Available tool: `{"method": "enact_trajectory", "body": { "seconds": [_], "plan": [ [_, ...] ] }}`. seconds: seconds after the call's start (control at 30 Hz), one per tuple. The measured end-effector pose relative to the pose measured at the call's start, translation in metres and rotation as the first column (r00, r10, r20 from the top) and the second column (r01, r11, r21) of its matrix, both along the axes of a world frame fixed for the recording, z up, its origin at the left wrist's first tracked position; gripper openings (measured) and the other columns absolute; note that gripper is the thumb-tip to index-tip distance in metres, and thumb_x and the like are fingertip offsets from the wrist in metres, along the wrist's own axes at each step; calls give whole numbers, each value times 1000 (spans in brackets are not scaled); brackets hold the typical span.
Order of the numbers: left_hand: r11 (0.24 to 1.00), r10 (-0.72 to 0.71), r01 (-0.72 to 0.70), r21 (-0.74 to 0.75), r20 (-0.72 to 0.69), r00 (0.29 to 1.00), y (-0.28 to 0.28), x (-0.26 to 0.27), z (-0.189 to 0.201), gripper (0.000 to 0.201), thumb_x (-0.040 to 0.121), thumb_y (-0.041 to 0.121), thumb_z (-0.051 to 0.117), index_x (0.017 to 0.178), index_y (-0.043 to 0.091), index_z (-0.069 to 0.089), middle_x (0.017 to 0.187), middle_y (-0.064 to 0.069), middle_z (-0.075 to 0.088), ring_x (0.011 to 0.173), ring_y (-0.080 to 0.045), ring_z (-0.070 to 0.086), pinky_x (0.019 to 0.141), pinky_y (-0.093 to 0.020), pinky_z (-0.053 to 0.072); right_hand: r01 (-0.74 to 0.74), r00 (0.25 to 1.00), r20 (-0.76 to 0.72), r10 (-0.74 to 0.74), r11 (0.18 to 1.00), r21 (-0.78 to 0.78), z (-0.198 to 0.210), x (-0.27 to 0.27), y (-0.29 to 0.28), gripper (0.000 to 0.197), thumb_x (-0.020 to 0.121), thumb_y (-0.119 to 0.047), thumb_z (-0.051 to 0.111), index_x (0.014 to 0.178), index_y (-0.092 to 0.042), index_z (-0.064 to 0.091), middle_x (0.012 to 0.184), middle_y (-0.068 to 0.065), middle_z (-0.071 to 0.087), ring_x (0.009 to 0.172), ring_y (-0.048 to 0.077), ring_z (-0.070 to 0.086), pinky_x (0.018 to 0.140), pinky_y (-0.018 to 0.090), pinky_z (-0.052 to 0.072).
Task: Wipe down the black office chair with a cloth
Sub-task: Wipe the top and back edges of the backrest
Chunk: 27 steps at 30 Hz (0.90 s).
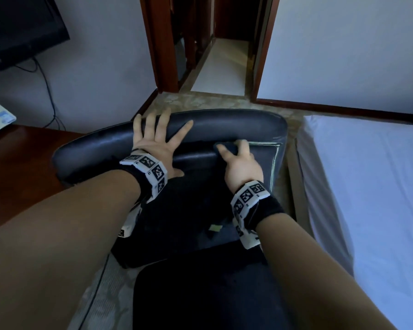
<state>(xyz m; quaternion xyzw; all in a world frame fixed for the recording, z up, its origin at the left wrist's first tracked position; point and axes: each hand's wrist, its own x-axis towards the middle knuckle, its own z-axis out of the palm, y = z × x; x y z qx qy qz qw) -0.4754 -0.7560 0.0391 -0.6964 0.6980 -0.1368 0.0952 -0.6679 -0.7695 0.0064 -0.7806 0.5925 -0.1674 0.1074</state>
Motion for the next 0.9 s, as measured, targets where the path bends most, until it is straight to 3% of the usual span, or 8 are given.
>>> {"method": "enact_trajectory", "body": {
  "seconds": [0.1,0.2,0.3,0.43,0.6,0.77,0.83,0.9],
  "plan": [
    [1000,15,-15,11,8,1000,-4,-4,0,118,66,75,55,134,41,-35,149,-12,-26,138,-39,-15,108,-57,-13,157,988,-6,-156,988,15,-5,-44,-24,49,96,-12,29,138,-37,34,148,8,18,130,33,32,99,37,35],
    [1000,26,-26,14,7,1000,-8,-7,1,119,66,75,57,135,40,-33,148,-13,-26,138,-39,-16,108,-58,-13,287,951,106,-290,957,41,-13,-65,-39,39,96,-28,34,135,-29,40,141,4,34,124,30,40,86,26,31],
    [999,41,-41,0,10,999,-11,-8,-1,121,64,75,57,136,40,-32,146,-13,-25,137,-40,-15,108,-59,-12,207,962,185,-201,978,-13,-10,-35,-32,33,93,-26,45,126,-26,48,125,-3,44,119,26,47,82,19,33],
    [999,42,-42,-8,6,999,-9,-8,-2,121,62,76,58,136,40,-32,146,-12,-25,137,-39,-15,110,-59,-10,-61,994,83,69,993,-99,-11,14,-8,44,93,-19,45,134,-34,43,138,5,32,122,28,39,93,32,40],
    [1000,17,-17,4,-16,1000,-7,-6,1,119,64,75,57,136,41,-31,149,-11,-25,138,-38,-16,110,-58,-12,121,985,130,-115,992,-34,-4,-25,-30,37,96,-27,40,130,-39,45,139,6,34,123,33,39,100,35,34],
    [999,34,-35,27,12,999,-8,-8,1,119,66,74,56,135,40,-34,149,-14,-26,138,-40,-16,108,-59,-14,233,971,59,-230,971,-51,-1,-38,-28,49,90,-9,42,131,-35,47,140,5,27,123,31,38,96,35,39],
    [999,45,-45,18,14,999,-9,-8,0,120,65,74,57,135,40,-33,148,-14,-26,137,-41,-17,106,-59,-16,203,968,163,-191,977,-64,2,-20,-22,41,90,-13,46,127,-31,51,139,2,33,121,29,42,93,31,39],
    [999,37,-37,7,3,999,-8,-8,-1,120,65,74,58,136,40,-33,148,-14,-26,137,-41,-17,105,-59,-17,30,983,181,-7,992,-126,2,7,-11,37,92,-18,49,127,-29,52,138,4,38,120,28,44,92,30,39]
  ]
}}
